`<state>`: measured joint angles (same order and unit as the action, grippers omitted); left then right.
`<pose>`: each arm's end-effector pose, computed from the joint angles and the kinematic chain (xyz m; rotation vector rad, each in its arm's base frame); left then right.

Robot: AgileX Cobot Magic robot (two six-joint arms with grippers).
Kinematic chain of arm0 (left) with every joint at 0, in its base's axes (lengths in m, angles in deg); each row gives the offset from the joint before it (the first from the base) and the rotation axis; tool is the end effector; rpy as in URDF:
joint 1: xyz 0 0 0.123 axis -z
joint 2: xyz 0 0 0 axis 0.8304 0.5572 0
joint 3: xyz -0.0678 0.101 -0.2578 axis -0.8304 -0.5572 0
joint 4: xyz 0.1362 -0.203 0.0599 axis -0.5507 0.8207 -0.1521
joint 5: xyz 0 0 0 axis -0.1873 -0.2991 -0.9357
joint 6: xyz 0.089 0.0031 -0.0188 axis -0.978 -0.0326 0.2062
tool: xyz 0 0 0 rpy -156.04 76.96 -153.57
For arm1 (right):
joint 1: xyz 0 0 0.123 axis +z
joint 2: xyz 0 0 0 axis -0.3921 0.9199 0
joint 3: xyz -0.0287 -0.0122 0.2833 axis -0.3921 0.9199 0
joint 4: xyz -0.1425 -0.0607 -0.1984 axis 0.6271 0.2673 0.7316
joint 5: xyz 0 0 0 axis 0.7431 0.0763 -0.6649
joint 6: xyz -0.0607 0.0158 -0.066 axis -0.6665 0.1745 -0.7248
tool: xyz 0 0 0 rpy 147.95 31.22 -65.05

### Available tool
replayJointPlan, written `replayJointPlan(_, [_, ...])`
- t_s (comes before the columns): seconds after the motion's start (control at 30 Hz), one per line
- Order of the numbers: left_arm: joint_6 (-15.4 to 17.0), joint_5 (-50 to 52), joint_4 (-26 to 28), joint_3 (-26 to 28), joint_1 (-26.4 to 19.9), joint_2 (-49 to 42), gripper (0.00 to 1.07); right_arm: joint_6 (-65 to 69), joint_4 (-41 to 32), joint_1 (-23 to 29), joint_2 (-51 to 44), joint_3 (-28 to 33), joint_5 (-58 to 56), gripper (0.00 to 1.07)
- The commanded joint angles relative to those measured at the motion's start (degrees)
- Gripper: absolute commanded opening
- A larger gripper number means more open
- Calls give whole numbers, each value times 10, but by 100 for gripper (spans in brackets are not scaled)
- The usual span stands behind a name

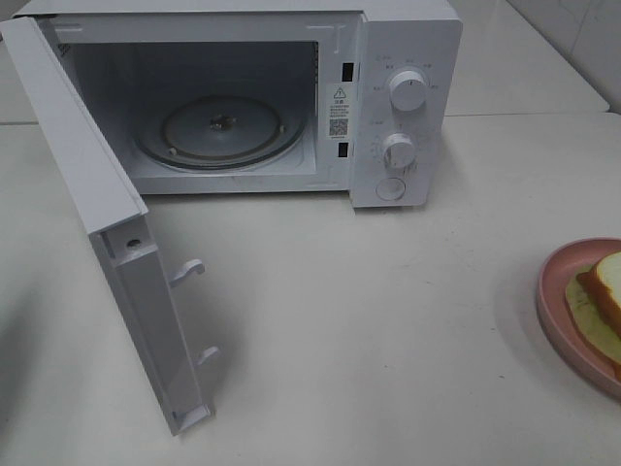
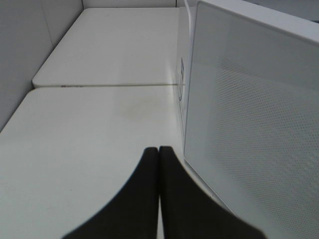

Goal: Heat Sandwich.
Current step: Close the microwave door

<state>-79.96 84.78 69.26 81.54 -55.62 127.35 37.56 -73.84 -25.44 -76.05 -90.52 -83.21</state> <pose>0.1706 -0.0028 0.2211 0.0713 1.8064 0.0234 -0.0028 -0.0043 0.2810 0.1100 1.9855 -0.0520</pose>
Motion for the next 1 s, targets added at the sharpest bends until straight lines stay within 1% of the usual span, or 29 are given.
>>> replayJointPlan(0.03, [1, 101, -44, -1, -3, 54, 0, -9, 1, -3, -17, 1, 4, 76])
replayJointPlan(0.07, [7, 132, -62, -1, -1, 91, 0, -9, 1, -3, -17, 1, 4, 76])
replayJointPlan(0.1, [7, 147, -70, -1, -1, 109, 0, -9, 1, -3, -17, 1, 4, 76])
replayJointPlan(0.13, [7, 160, -82, -1, -1, 126, 0, -9, 1, -3, -17, 1, 4, 76])
replayJointPlan(0.17, [7, 160, -82, -1, -1, 126, 0, -9, 1, -3, -17, 1, 4, 76])
replayJointPlan(0.2, [16, 181, -107, 5, -1, 152, 0, -9, 1, -3, -17, 1, 4, 76])
replayJointPlan(0.27, [39, 189, -135, 14, -1, 174, 0, -9, 1, -3, -17, 1, 4, 76])
replayJointPlan(0.3, [56, 203, -167, 22, -1, 197, 0, -9, 1, -3, -17, 1, 4, 76])
replayJointPlan(0.33, [56, 203, -167, 22, -1, 197, 0, -9, 1, -3, -17, 1, 4, 76])
replayJointPlan(0.43, [56, 248, -213, 32, -1, 226, 0, -9, 1, -3, -17, 1, 4, 76])
replayJointPlan(0.47, [56, 248, -213, 32, -1, 226, 0, -9, 1, -3, -17, 1, 4, 76])
replayJointPlan(0.5, [58, 278, -227, 36, -1, 245, 0, -9, 1, -3, -17, 1, 4, 76])
replayJointPlan(0.63, [64, 299, -225, 44, 7, 280, 0, -9, 1, -3, -17, 1, 4, 76])
replayJointPlan(0.73, [60, 301, -211, 54, 36, 303, 0, -9, 1, -3, -17, 1, 4, 76])
replayJointPlan(0.77, [60, 301, -211, 54, 36, 303, 0, -9, 1, -3, -17, 1, 4, 76])
replayJointPlan(0.8, [51, 301, -194, 61, 62, 319, 0, -9, 1, -3, -17, 1, 4, 76])
replayJointPlan(0.87, [42, 301, -171, 68, 84, 332, 0, -9, 1, -3, -17, 1, 4, 76])
replayJointPlan(0.9, [40, 301, -155, 76, 107, 347, 0, -9, 1, -3, -17, 1, 4, 76])
replayJointPlan(0.93, [40, 301, -155, 76, 107, 347, 0, -9, 1, -3, -17, 1, 4, 76])
replayJointPlan(1.0, [37, 304, -132, 87, 126, 359, 0, -9, 1, -3, -17, 1, 4, 76])
